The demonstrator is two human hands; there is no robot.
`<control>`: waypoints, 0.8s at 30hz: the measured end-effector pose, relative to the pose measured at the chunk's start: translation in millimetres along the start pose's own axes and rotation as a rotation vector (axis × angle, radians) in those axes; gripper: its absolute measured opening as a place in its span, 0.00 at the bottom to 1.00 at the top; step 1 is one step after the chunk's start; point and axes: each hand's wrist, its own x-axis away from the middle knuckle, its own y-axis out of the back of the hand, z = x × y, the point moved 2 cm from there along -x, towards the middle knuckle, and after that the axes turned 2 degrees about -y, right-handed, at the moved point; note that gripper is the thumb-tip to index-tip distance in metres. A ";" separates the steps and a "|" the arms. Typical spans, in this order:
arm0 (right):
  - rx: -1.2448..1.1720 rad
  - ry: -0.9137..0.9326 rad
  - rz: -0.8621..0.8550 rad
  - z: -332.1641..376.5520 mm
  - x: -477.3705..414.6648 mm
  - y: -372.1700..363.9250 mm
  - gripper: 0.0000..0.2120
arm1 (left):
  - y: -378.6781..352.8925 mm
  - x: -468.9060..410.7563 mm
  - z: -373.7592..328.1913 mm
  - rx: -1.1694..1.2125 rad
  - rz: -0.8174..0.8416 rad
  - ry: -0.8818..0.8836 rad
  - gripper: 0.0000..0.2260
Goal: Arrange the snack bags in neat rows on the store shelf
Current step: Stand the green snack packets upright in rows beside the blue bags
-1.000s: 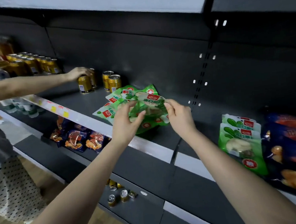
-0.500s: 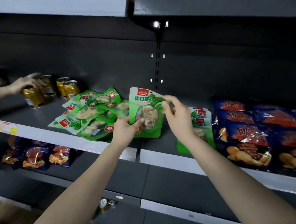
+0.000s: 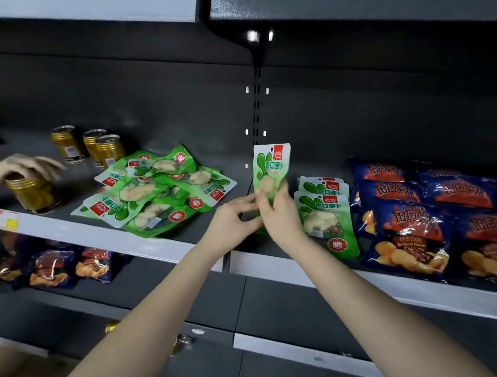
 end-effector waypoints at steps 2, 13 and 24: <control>0.009 -0.027 -0.022 -2.1 -1.9 6.7 0.15 | 2.7 1.2 6.9 0.018 0.073 0.026 0.15; -0.115 -0.066 -0.037 -9.9 -3.5 16.8 0.12 | 7.9 -8.7 14.8 0.280 -0.185 0.270 0.08; 0.576 0.127 0.180 -34.4 5.4 -5.9 0.29 | 0.9 -30.6 30.9 -0.375 -0.088 0.239 0.09</control>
